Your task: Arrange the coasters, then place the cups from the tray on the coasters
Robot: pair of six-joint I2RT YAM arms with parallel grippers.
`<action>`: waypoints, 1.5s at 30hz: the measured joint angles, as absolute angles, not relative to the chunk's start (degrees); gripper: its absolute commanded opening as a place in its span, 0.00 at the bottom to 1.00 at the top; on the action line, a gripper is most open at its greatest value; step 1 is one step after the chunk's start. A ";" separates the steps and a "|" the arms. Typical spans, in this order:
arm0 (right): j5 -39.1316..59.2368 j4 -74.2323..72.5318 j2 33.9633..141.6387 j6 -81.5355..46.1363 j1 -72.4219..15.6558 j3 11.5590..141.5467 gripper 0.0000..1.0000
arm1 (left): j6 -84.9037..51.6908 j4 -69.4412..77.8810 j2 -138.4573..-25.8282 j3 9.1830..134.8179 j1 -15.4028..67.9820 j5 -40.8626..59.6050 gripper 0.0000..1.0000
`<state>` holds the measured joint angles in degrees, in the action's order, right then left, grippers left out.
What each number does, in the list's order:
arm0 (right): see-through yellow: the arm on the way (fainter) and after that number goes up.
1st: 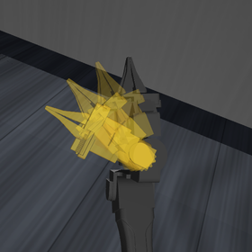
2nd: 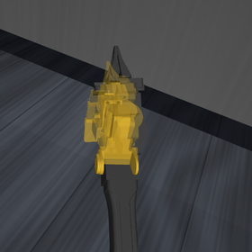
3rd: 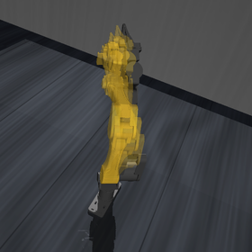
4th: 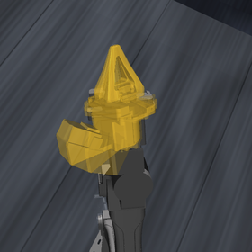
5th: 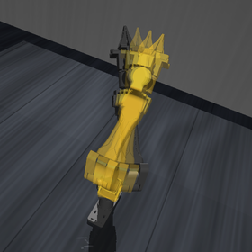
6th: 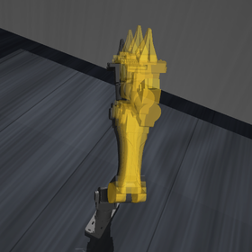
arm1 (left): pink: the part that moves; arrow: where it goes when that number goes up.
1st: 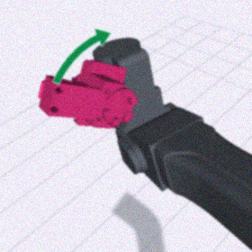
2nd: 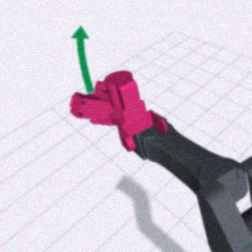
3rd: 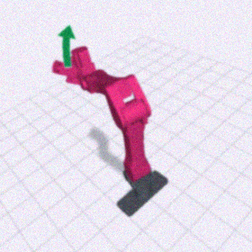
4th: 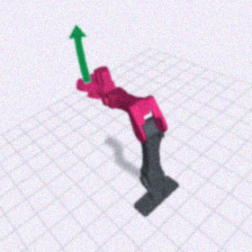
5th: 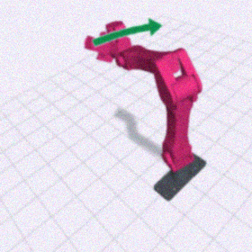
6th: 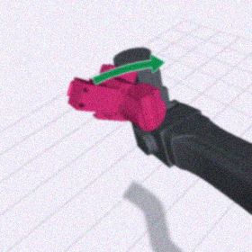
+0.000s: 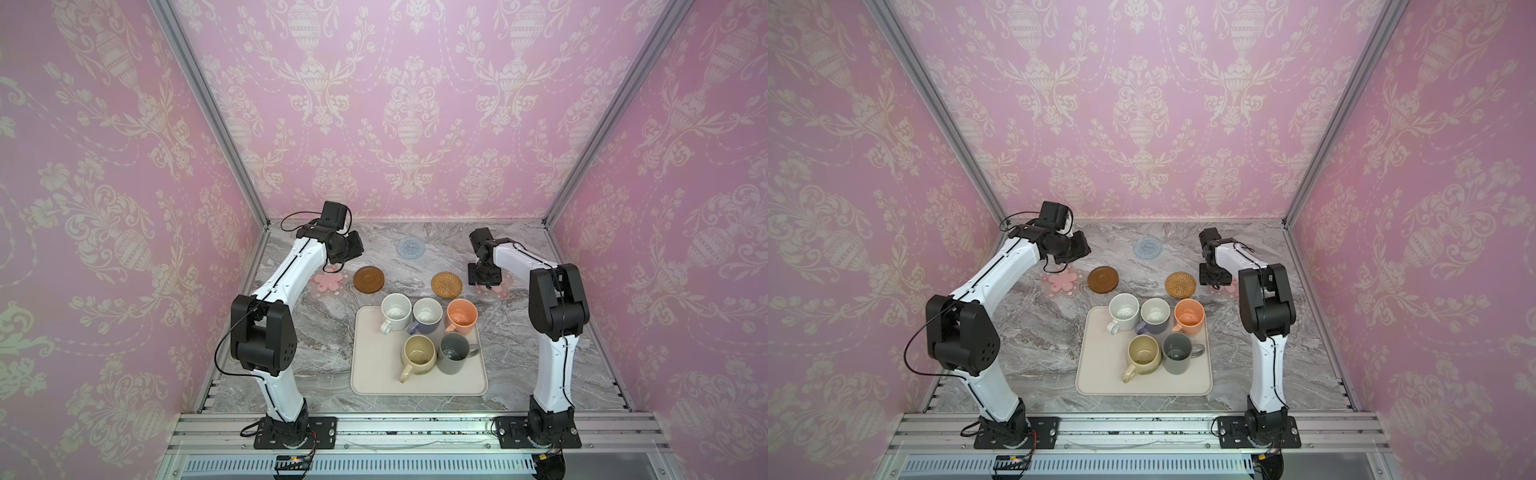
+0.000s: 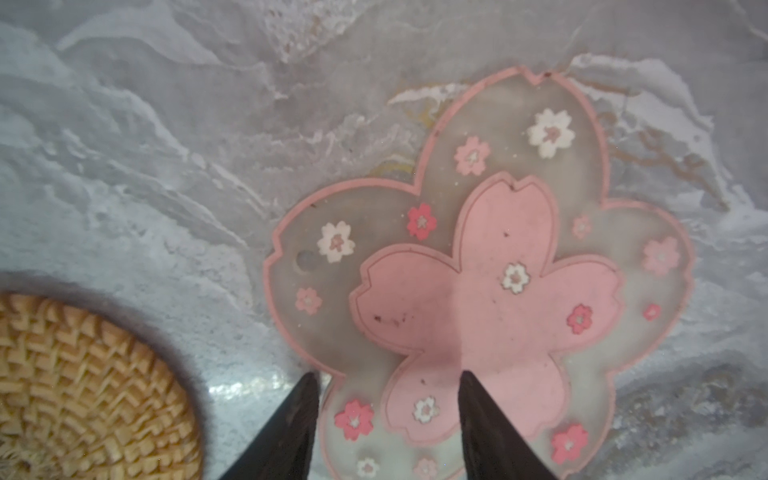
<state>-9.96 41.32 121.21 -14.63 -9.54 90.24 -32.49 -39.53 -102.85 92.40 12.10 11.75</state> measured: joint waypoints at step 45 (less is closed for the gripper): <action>2.98 36.73 123.17 -22.33 -20.64 93.08 0.10 | -30.92 -34.81 -102.83 83.31 9.91 15.16 0.31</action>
